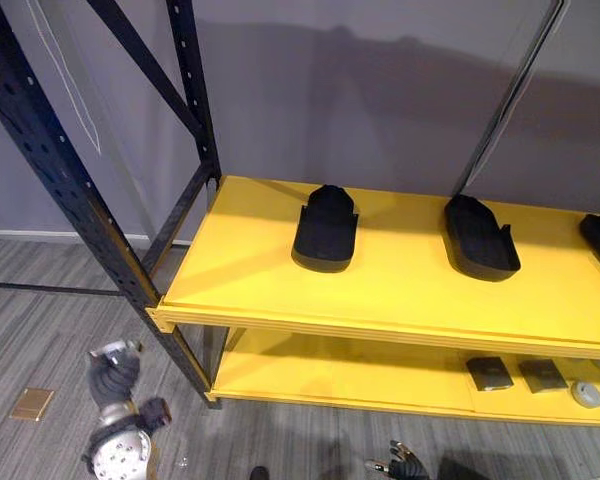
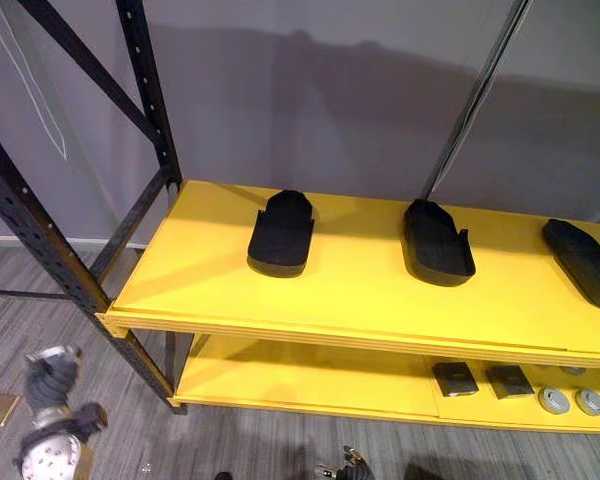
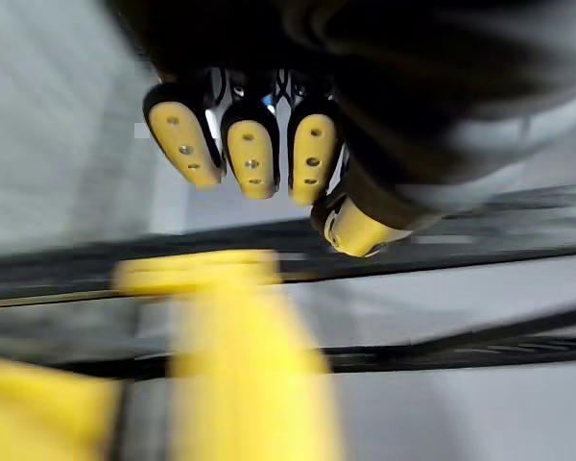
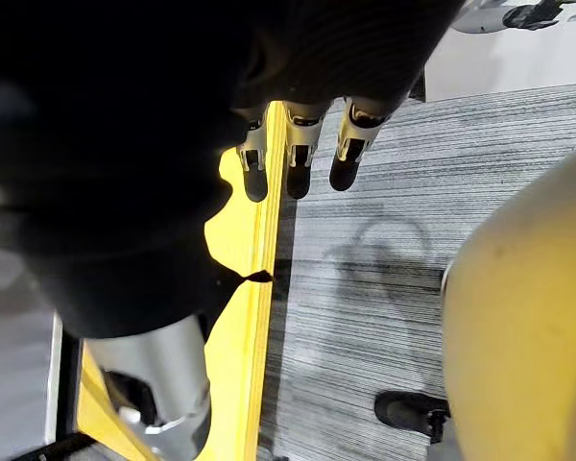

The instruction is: Walk over and take plastic housings, then place them on the shelf

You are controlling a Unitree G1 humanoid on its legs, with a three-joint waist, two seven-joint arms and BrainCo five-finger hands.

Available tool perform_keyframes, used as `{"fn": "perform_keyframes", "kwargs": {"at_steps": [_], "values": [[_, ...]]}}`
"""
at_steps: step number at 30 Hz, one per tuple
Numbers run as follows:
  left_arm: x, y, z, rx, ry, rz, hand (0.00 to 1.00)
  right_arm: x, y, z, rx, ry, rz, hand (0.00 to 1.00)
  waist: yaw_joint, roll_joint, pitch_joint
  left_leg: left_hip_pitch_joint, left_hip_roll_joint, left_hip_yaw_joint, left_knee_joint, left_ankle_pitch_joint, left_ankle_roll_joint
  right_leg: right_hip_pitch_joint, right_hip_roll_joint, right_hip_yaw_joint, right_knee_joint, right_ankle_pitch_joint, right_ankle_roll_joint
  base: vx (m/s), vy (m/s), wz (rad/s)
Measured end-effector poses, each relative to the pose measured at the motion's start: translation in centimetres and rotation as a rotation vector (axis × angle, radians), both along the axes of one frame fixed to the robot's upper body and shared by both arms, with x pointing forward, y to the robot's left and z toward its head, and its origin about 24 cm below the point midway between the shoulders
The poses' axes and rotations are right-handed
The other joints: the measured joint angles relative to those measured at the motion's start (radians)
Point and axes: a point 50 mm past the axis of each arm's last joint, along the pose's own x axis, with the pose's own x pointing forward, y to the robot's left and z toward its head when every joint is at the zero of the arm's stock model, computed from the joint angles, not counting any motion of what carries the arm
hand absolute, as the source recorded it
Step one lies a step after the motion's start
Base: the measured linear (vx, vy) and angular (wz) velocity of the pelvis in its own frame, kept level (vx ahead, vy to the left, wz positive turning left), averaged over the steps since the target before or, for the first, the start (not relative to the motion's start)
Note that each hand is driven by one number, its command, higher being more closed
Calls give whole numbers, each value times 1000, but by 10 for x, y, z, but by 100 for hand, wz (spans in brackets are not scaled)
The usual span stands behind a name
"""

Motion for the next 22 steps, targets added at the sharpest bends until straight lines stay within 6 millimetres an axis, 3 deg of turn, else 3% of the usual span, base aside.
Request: {"fn": "perform_keyframes", "kwargs": {"at_steps": [3,6,10,16,22], "values": [[-29,-5,-53,-85,264,19,0,0,1,1,-6,-4,10,0,-2,1,-5,13,-22,1,-1,-6,9,3,-22,-12,25,-27,16,-7,55,7],[-56,-15,-86,-161,436,53,0,0,2,1,-7,-4,3,0,-2,2,-6,14,-38,5,-3,-13,19,3,-39,-14,27,-35,20,10,68,3],[-73,-26,-103,-216,538,62,0,-1,-2,0,-12,1,-45,0,-1,4,-8,15,-56,8,-6,-19,28,3,-54,-13,26,-41,29,37,52,0],[-85,-37,-119,-268,635,52,0,-5,-10,-2,-26,22,-109,0,-3,12,-13,62,-68,29,-43,-19,29,32,-67,12,13,-37,23,58,26,-13],[-79,-41,-123,-276,658,14,0,-9,-17,-3,-34,33,-170,0,-3,19,-12,89,-68,41,-79,-13,33,35,-66,15,11,-37,23,28,-2,-6]]}}
